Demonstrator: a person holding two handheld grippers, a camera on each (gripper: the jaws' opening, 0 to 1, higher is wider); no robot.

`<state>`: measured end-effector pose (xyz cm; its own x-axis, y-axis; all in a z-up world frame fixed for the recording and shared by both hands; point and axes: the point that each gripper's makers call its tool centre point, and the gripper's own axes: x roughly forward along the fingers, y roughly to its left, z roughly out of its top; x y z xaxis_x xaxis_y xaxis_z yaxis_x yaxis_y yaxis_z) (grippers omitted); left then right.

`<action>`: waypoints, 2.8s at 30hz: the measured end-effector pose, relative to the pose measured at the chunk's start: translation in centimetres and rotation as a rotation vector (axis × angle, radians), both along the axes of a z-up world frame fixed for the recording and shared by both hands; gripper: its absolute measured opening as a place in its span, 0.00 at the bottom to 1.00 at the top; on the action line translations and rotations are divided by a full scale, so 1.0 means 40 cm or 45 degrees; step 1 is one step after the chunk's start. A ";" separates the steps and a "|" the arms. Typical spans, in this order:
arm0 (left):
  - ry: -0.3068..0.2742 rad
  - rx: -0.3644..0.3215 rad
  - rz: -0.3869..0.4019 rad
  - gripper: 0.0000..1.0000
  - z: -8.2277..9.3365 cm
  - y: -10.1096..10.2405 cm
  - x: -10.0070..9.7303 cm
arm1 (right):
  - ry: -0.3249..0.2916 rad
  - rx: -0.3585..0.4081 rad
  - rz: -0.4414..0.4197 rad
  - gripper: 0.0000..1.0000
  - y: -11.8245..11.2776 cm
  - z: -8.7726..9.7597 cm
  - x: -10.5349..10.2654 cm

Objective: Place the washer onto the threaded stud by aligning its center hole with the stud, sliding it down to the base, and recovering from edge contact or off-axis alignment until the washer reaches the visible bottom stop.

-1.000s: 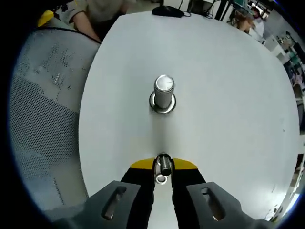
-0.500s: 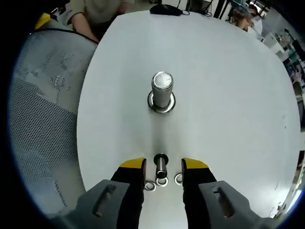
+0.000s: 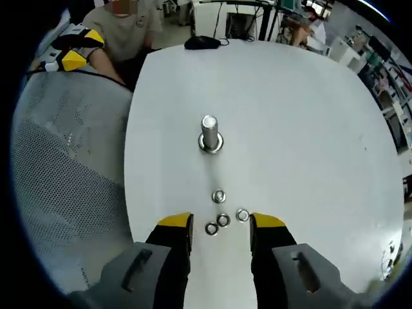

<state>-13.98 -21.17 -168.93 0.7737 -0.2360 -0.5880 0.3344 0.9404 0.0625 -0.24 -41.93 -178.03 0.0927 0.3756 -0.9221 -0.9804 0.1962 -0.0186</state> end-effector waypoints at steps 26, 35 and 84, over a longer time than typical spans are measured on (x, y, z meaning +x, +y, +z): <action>-0.016 -0.012 -0.047 0.15 0.007 -0.014 -0.004 | -0.035 0.513 -0.266 0.43 -0.103 0.243 -0.360; -0.008 -0.007 -0.049 0.15 0.005 -0.012 -0.005 | -0.052 0.588 -0.431 0.41 -0.139 0.244 -0.375; -0.019 -0.010 -0.026 0.15 0.006 -0.007 -0.005 | -0.057 0.490 -0.654 0.29 -0.183 0.152 -0.382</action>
